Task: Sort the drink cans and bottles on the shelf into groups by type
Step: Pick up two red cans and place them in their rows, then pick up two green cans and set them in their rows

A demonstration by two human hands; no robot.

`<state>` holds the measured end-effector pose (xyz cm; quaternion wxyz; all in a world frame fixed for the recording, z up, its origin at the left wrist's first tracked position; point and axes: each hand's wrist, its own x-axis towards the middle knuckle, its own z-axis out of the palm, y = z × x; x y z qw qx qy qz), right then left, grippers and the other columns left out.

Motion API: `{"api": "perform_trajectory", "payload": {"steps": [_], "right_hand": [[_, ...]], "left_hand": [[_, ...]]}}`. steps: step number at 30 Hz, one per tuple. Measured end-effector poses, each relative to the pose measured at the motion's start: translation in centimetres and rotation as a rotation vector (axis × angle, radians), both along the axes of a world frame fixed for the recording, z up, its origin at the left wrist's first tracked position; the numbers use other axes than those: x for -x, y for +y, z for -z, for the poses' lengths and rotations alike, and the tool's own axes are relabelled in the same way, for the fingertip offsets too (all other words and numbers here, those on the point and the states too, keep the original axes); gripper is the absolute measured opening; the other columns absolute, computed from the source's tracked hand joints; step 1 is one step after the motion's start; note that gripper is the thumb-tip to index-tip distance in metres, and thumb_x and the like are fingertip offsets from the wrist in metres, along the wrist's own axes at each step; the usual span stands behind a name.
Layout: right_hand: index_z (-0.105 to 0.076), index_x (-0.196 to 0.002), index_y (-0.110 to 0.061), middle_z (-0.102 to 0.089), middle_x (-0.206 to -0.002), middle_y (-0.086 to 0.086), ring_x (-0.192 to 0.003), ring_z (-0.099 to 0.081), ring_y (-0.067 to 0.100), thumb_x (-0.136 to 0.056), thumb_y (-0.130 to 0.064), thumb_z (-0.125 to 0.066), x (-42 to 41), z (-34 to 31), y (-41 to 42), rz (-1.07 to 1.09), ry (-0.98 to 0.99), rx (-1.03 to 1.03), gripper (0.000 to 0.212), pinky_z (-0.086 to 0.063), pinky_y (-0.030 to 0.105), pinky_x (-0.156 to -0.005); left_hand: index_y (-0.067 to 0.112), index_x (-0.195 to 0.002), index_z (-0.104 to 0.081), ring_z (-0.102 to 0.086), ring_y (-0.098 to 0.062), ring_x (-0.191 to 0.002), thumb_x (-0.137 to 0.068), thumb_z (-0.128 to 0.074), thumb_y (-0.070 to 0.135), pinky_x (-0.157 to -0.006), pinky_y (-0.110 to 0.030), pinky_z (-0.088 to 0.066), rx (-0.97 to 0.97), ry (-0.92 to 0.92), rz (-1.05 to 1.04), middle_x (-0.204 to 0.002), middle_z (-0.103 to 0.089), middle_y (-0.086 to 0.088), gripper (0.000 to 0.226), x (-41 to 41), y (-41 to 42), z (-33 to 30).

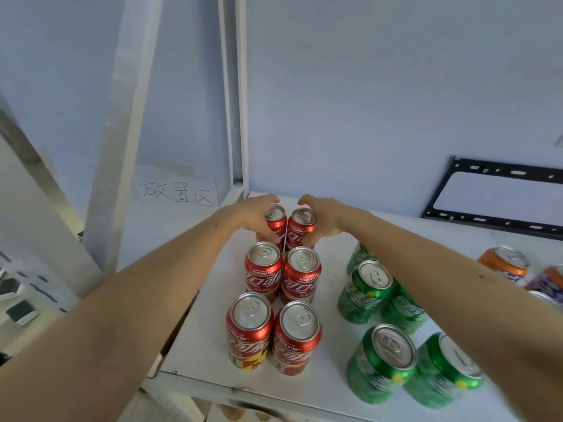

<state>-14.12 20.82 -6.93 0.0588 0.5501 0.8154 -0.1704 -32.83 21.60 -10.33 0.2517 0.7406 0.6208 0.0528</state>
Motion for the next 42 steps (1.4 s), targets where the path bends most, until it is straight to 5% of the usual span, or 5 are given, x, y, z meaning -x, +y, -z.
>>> {"api": "perform_trajectory", "payload": {"steps": [6, 12, 21, 32, 42], "right_hand": [[-0.042, -0.137, -0.021, -0.055, -0.133, 0.0, -0.115, -0.056, 0.02, -0.072, -0.036, -0.082, -5.8, -3.5, -3.9, 0.136, 0.089, -0.049, 0.078, -0.045, 0.037, -0.098], [-0.062, -0.108, -0.023, -0.068, -0.102, -0.008, -0.091, -0.064, 0.011, -0.066, -0.034, -0.085, -11.9, -5.1, -11.9, 0.238, 0.11, -0.095, 0.049, -0.051, 0.028, -0.084], [-0.041, -0.139, -0.021, -0.052, -0.135, 0.0, -0.12, -0.052, 0.023, -0.063, -0.055, -0.081, -16.1, -2.2, -20.9, 0.246, -0.22, 0.152, 0.092, -0.043, 0.036, -0.1], [-0.049, -0.13, -0.023, -0.057, -0.127, 0.001, -0.114, -0.054, 0.025, -0.065, -0.027, -0.086, -16.7, 0.2, -22.6, 0.036, -0.088, -0.043, 0.075, -0.042, 0.03, -0.082], [-0.047, -0.13, -0.019, -0.055, -0.13, 0.004, -0.117, -0.053, 0.027, -0.067, -0.02, -0.086, -16.8, 0.1, -22.6, -0.012, -0.071, 0.004, 0.074, -0.04, 0.029, -0.083]], "left_hand": [[0.021, -0.152, -0.021, -0.038, -0.025, -0.137, -0.077, -0.08, 0.036, -0.108, -0.036, -0.035, -0.116, -0.09, 0.065, -0.154, -0.034, -0.004, 0.096, -3.4, -2.0, -4.4], [0.021, -0.139, -0.041, -0.054, -0.017, -0.116, -0.074, -0.081, 0.041, -0.092, -0.029, -0.045, -0.189, -0.145, 0.379, -0.13, -0.052, 0.001, 0.079, -9.2, -8.2, -6.5], [0.025, -0.143, -0.037, -0.048, -0.015, -0.124, -0.058, -0.091, 0.038, -0.102, -0.03, -0.041, 0.01, 0.048, 0.683, -0.14, -0.048, 0.004, 0.102, -14.3, -16.8, -2.8], [0.02, -0.121, -0.051, -0.056, -0.015, -0.101, -0.063, -0.089, 0.03, -0.077, -0.026, -0.041, -0.137, 0.002, 0.393, -0.123, -0.061, -0.001, 0.07, -16.2, -21.4, 0.0], [0.012, -0.13, -0.045, -0.058, -0.025, -0.112, -0.065, -0.088, 0.024, -0.085, -0.031, -0.047, -0.086, 0.114, 0.322, -0.131, -0.057, -0.008, 0.079, -17.3, -22.0, -0.7]]}}
